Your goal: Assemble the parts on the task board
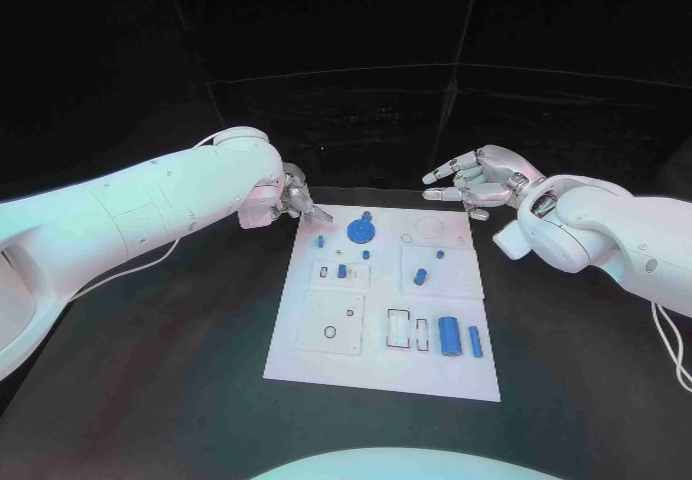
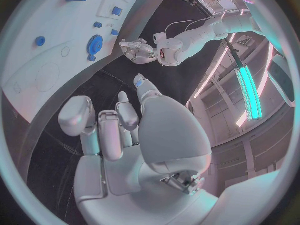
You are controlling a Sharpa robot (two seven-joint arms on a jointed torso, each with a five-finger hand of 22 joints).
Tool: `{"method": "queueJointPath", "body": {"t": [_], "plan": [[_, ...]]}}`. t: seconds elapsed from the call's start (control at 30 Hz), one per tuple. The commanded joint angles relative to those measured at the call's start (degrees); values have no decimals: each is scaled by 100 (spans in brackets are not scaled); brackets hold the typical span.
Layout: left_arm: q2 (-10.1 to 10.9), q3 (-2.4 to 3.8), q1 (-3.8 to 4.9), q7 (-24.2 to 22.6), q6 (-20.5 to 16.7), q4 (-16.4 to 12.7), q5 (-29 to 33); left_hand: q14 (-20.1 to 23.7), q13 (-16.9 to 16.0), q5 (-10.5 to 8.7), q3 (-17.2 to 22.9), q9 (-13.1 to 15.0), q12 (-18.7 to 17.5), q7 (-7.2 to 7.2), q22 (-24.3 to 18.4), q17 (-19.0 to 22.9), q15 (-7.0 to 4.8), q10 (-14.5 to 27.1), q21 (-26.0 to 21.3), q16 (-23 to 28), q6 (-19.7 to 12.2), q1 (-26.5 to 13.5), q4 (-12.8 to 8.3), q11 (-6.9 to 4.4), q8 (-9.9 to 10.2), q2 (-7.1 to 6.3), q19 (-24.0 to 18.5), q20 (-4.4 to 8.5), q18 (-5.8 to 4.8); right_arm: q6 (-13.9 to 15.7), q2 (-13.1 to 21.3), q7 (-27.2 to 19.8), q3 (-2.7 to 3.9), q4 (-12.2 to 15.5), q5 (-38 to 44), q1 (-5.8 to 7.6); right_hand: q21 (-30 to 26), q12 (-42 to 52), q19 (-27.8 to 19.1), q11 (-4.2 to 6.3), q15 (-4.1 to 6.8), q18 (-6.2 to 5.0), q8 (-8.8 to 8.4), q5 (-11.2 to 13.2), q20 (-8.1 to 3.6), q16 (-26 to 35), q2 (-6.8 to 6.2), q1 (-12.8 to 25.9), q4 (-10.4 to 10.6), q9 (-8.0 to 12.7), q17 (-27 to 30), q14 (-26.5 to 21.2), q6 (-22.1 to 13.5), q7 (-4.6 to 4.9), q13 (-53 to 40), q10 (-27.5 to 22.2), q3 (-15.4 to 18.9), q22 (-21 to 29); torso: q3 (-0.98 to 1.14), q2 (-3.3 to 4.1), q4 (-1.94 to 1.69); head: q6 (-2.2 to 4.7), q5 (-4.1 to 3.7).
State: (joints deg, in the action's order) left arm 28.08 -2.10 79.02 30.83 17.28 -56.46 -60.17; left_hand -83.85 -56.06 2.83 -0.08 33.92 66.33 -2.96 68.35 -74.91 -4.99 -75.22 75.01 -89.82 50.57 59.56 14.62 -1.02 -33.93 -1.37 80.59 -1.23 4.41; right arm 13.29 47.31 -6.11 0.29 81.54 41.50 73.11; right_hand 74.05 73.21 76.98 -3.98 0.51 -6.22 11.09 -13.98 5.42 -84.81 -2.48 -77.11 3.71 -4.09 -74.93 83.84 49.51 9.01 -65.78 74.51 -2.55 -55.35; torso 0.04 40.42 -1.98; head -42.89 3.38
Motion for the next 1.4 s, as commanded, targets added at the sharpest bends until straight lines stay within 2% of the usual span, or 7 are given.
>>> {"method": "queueJointPath", "body": {"t": [0.03,0.37,0.43,0.67,0.83,1.07,1.4], "plan": [[-59,-5,-6,-118,272,86,-38,-615,-12,-15,-47,-9,-17,-28,3,-1509,44,24,-22,-18,-18,39,-3,3,34,7,-4,-35,38,-53,-11,-44,4,-2,21,12,-33,-35,-38,-2,6,-11,28,-24,-10,33,49,-11,8,8,-259,352,-47,12,8,-38,27,5,1,-7,-5,-4,5],[-188,-87,-51,-179,377,229,-38,-615,-8,-15,-168,-50,-15,-32,18,-1509,51,37,-19,-18,18,25,87,8,65,81,1,-46,38,-60,-19,-45,4,-2,26,12,-33,-35,-38,-2,6,-11,28,-24,-10,33,49,-11,8,8,-259,352,-47,12,8,-38,27,5,5,-6,-2,-11,-5],[-203,-97,-60,-182,422,241,-38,-615,-8,-15,-168,-50,-15,-32,18,-1509,51,37,-19,-18,18,25,87,8,65,81,1,-46,38,-63,-22,-45,4,-2,27,12,-33,-35,-38,-2,6,-11,28,-24,-10,33,49,-11,8,8,-259,352,-47,12,8,-38,27,5,0,-4,-7,-6,-3],[-252,-107,-76,-151,577,300,-38,-615,-3,-14,-217,-81,-16,-30,23,-1509,52,47,-21,-18,53,167,60,7,84,156,2,-51,39,-69,-36,-45,4,-3,28,12,-33,-35,-38,-2,6,-11,28,-24,-10,33,49,-11,8,8,-259,352,-47,12,8,-38,27,5,3,-4,-5,-12,-6],[-279,-109,-82,-134,583,333,-39,-615,-4,-13,-226,-93,-13,-30,24,-1509,52,49,-24,-18,62,230,42,8,94,197,1,-53,39,-72,-42,-44,4,-5,28,12,-33,-35,-38,-2,6,-11,28,-24,-10,33,49,-11,8,8,-259,352,-47,12,8,-38,27,5,-2,0,-2,-15,-7],[-329,-110,-92,-131,605,383,-40,-615,-2,-13,-237,-110,-13,-31,25,-1509,53,52,-27,-18,74,311,17,9,106,253,1,-55,40,-79,-57,-45,4,-11,28,12,-35,-35,-37,-1,7,-10,36,-34,-10,35,63,-25,1,8,-258,352,-50,12,10,-39,26,5,0,-5,-9,-37,-13],[-362,-112,-104,-110,633,427,-40,-615,-4,-13,-227,-130,-11,-32,28,-1509,54,54,-31,-18,88,426,-29,10,120,336,1,-56,40,-87,-64,-46,4,-14,29,12,-35,-35,-37,-1,7,-10,36,-34,-10,35,63,-25,1,8,-258,352,-50,12,10,-39,26,5,1,-9,-9,-34,-8]]}}
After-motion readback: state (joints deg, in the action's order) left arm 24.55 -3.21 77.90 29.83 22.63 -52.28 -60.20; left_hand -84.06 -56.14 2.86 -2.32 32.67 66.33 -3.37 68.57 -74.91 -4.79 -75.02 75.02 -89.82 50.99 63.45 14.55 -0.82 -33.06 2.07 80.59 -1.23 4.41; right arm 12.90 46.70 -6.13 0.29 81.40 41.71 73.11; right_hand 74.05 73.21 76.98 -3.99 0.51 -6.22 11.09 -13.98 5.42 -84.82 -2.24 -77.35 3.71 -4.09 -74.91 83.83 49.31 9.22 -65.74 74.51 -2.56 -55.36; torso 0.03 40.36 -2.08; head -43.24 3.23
